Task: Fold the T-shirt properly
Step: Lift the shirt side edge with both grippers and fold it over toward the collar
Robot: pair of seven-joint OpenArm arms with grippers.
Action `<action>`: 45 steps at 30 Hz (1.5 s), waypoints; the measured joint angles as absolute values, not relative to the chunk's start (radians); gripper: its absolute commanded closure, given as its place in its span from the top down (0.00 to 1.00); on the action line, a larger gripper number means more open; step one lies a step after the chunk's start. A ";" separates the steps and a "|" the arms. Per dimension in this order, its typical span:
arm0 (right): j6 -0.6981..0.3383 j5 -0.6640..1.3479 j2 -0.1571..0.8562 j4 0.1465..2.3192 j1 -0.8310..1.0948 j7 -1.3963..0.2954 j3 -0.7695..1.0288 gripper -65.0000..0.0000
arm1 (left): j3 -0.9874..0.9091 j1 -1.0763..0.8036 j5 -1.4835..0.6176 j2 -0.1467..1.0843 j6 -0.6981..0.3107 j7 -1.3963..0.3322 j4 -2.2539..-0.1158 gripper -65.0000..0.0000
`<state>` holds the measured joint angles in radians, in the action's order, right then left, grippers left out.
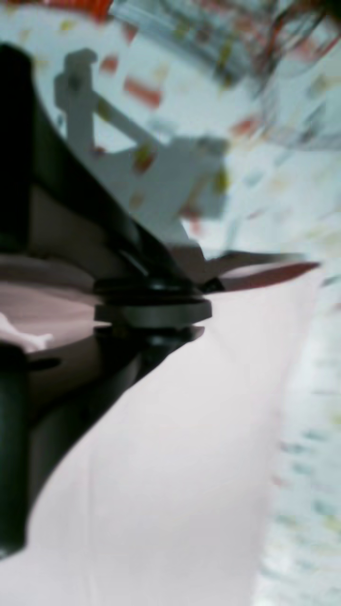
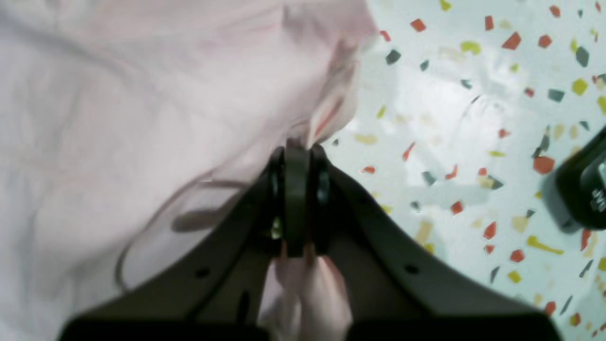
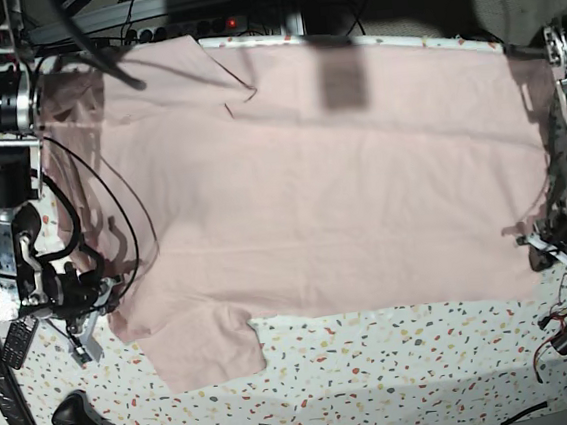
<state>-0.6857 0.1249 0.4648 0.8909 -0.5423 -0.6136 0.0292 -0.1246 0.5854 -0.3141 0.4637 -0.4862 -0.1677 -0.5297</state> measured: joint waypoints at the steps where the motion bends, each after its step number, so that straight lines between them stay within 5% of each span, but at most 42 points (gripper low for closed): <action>1: -0.685 0.127 0.465 0.917 -0.522 -0.618 0.029 0.00 | -0.158 0.582 -0.328 0.464 -0.486 -0.188 -0.550 0.00; 5: -0.681 0.126 0.464 1.013 -0.448 -0.632 0.038 0.00 | -0.228 0.549 -0.360 0.473 -0.554 -0.218 -0.611 0.00; 23: -0.678 0.269 0.454 1.423 -0.093 -0.664 0.432 0.00 | -0.291 0.295 -0.444 0.511 -0.573 -0.302 -0.934 0.00; 36: -0.682 0.372 0.452 1.739 0.201 -0.706 0.463 0.00 | -0.419 0.199 -0.486 0.530 -0.573 -0.341 -0.974 0.00; 45: -0.682 0.383 0.450 1.767 0.326 -0.715 0.463 0.00 | -0.419 0.149 -0.429 0.549 -0.577 -0.353 -0.975 0.00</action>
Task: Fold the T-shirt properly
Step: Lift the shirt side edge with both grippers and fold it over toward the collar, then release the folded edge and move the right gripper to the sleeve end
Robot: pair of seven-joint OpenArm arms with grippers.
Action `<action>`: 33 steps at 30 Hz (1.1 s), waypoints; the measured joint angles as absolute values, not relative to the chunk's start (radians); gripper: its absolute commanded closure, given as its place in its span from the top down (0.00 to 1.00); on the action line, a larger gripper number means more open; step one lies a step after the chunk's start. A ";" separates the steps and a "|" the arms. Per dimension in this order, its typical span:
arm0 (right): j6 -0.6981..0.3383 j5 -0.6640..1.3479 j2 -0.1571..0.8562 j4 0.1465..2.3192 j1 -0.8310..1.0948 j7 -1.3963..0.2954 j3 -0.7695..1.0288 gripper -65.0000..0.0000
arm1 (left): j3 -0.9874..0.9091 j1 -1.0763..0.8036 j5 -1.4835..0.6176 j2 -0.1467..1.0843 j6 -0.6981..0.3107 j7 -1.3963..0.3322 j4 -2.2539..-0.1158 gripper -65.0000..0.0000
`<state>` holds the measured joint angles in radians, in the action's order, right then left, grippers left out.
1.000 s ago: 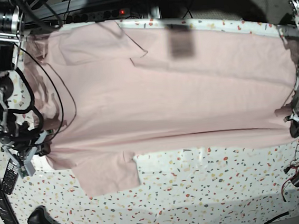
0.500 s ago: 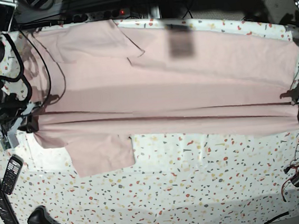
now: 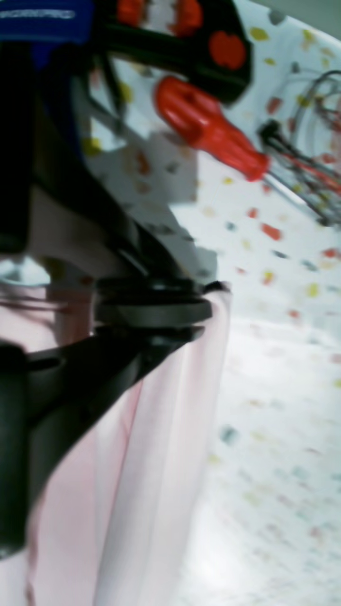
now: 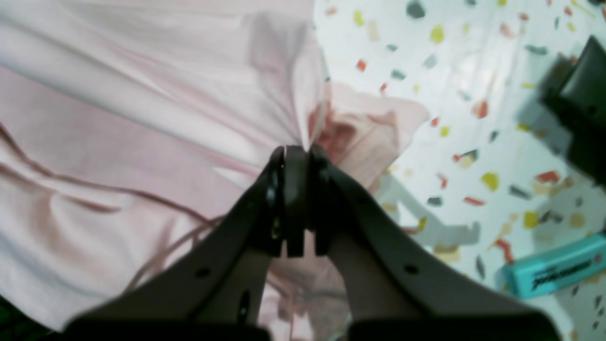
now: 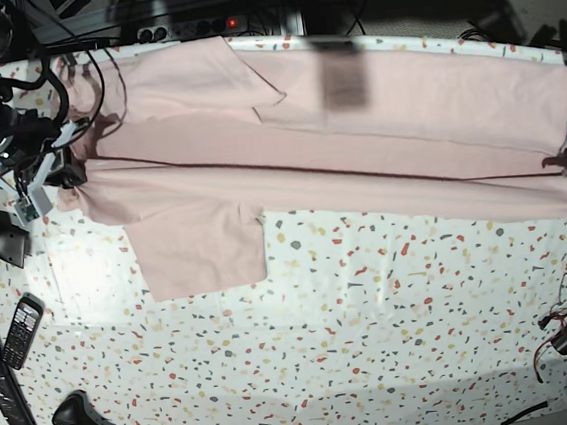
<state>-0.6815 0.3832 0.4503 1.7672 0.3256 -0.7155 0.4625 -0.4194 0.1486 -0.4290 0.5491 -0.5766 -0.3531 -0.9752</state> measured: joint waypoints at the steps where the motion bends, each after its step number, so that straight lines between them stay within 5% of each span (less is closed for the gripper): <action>1: -0.681 0.385 0.448 1.767 0.327 -0.724 0.463 0.00 | -0.419 0.138 -0.411 0.548 -0.577 -0.353 -0.975 0.00; 10: -0.677 0.367 0.406 1.767 0.327 -0.750 0.463 0.00 | -0.419 0.089 -0.403 0.549 -0.573 -0.348 -0.975 0.00; 13: -0.677 0.366 0.406 1.765 0.326 -0.785 0.463 0.11 | -0.419 0.089 -0.403 0.549 -0.573 -0.348 -0.975 0.00; 17: -0.670 0.363 0.407 1.765 0.322 -0.797 0.463 0.33 | -0.419 0.088 -0.399 0.552 -0.560 -0.342 -0.975 0.42; 27: -0.655 0.420 0.406 1.734 0.124 -0.802 0.464 0.38 | -0.423 0.096 -0.400 0.598 -0.561 -0.311 -0.975 0.43; 33: -0.625 0.491 0.403 1.512 -0.051 -0.822 0.464 0.38 | -0.424 0.111 -0.399 0.583 -0.561 -0.311 -0.975 0.43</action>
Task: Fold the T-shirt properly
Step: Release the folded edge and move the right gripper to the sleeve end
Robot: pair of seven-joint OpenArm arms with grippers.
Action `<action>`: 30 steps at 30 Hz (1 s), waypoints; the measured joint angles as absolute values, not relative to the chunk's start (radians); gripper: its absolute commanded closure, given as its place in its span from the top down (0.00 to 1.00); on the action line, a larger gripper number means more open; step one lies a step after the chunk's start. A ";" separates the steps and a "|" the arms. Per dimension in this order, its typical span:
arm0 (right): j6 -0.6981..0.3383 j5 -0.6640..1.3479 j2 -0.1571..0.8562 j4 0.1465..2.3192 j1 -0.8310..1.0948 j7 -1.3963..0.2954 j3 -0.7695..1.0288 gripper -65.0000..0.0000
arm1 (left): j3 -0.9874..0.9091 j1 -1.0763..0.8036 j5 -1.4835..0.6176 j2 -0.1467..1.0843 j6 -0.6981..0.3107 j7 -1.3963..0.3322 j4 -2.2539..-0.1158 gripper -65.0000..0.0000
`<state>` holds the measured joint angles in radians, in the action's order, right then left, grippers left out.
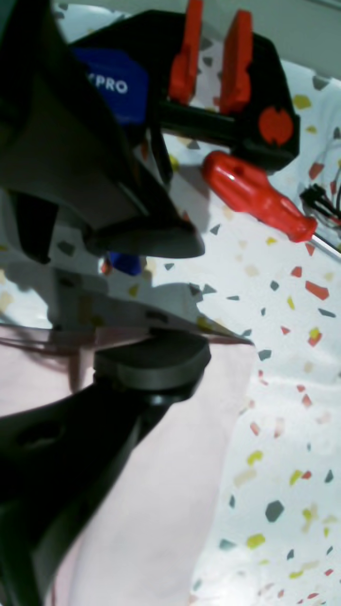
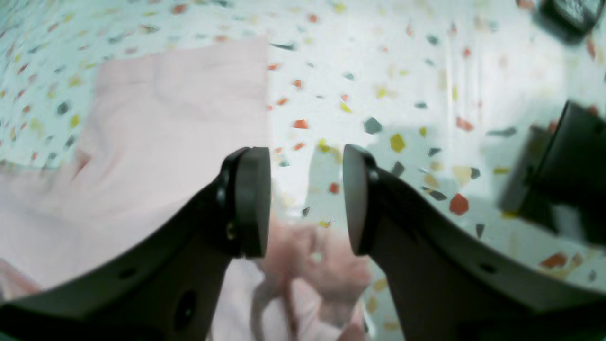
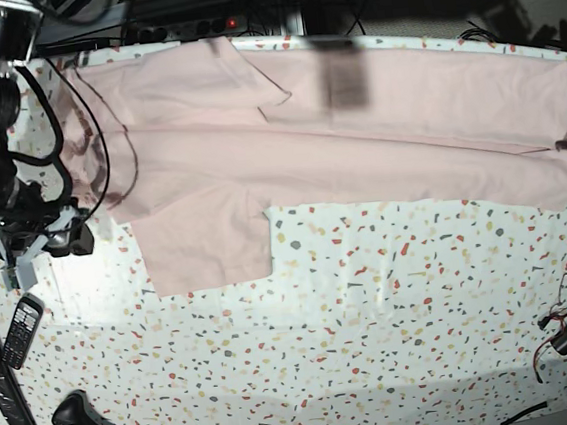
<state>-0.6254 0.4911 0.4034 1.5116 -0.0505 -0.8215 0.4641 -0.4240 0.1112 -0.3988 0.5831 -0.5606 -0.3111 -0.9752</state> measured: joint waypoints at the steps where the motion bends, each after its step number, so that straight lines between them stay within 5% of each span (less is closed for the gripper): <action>1: -0.622 0.485 0.404 1.464 -0.088 -0.832 0.465 0.38 | -0.424 0.117 -0.398 0.579 -0.558 -0.311 -0.975 0.43; 7: -0.628 0.519 0.411 1.217 -0.322 -0.978 0.390 0.38 | -0.425 0.153 -0.398 0.519 -0.558 -0.316 -0.975 0.43; 16: -0.629 0.463 0.407 0.918 -0.548 -0.980 0.117 0.38 | -0.424 0.169 -0.396 0.488 -0.557 -0.321 -0.975 0.43; 30: -0.552 0.328 0.365 0.653 -0.665 -0.916 0.037 0.38 | -0.424 0.169 -0.396 0.488 -0.557 -0.294 -0.975 0.43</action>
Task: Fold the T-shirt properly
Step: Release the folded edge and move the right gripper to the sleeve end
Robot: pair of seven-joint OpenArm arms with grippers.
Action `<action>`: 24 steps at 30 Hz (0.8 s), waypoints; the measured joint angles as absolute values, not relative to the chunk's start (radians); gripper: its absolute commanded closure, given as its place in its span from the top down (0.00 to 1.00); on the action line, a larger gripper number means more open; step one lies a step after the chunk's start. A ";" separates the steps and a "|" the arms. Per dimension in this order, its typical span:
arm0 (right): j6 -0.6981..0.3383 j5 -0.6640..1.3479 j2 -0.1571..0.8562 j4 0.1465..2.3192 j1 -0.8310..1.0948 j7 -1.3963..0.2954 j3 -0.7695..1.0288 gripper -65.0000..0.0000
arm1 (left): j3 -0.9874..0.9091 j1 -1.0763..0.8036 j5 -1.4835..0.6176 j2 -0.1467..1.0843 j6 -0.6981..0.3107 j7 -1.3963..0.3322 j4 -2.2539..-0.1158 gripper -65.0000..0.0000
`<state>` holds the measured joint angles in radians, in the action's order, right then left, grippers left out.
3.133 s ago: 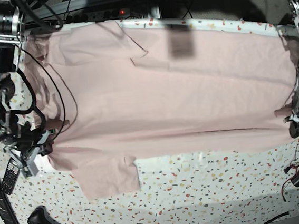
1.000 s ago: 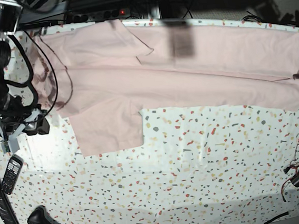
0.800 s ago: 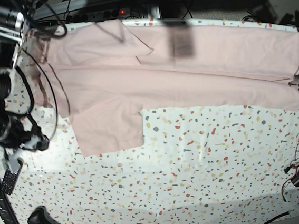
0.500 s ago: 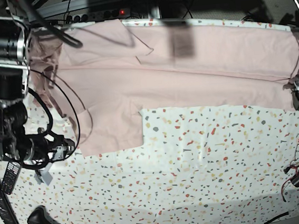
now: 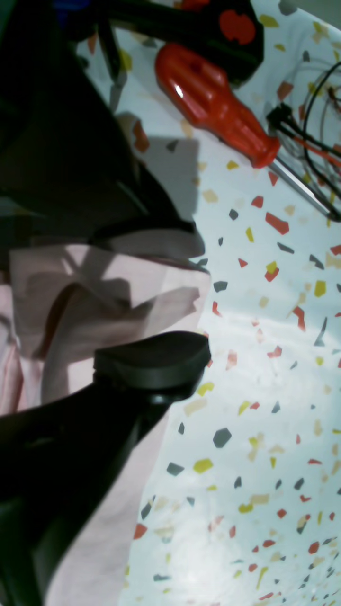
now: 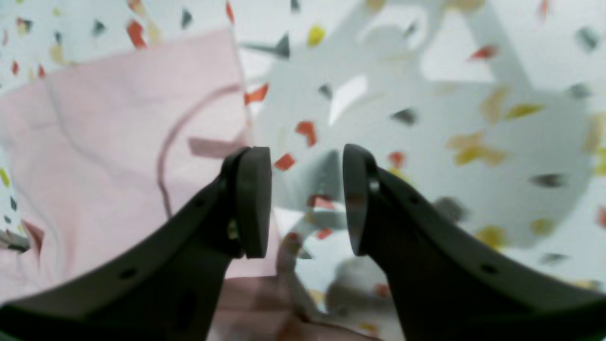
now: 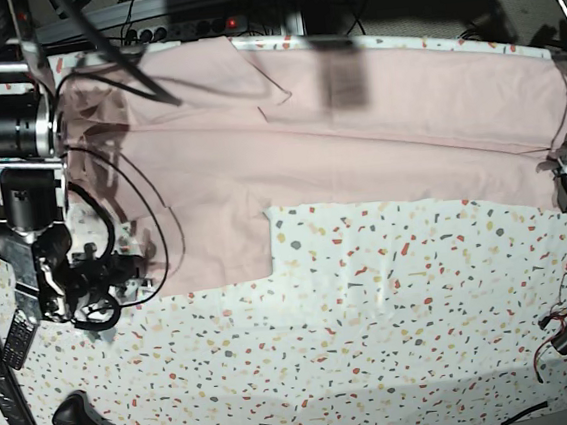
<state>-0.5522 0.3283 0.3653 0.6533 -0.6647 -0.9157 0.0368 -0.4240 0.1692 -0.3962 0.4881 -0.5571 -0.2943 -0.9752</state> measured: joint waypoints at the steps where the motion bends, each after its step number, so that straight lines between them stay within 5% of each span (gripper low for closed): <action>1: -0.550 0.329 0.352 0.653 -0.667 -0.916 0.037 0.38 | -0.424 0.169 -0.397 0.488 -0.557 -0.295 -0.975 0.43; 10: -0.550 0.258 0.270 0.654 -0.674 -0.908 0.038 0.35 | -0.424 0.169 -0.397 0.488 -0.558 -0.292 -0.975 0.43; 17: -0.550 0.173 0.255 0.656 -0.675 -0.878 0.038 0.02 | -0.424 0.169 -0.397 0.488 -0.558 -0.292 -0.975 0.43; 20: -0.664 0.098 0.254 0.657 -0.675 -0.839 0.038 0.00 | -0.424 0.169 -0.396 0.488 -0.558 -0.292 -0.975 0.43; 24: -0.690 0.070 0.254 0.725 -0.648 -0.841 0.038 0.00 | -0.424 0.169 -0.396 0.488 -0.557 -0.292 -0.975 0.43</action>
<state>-0.6899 0.0704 0.2539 0.7246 -0.6479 -0.8413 0.0376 -0.4240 0.1688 -0.3962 0.4881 -0.5571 -0.2920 -0.9752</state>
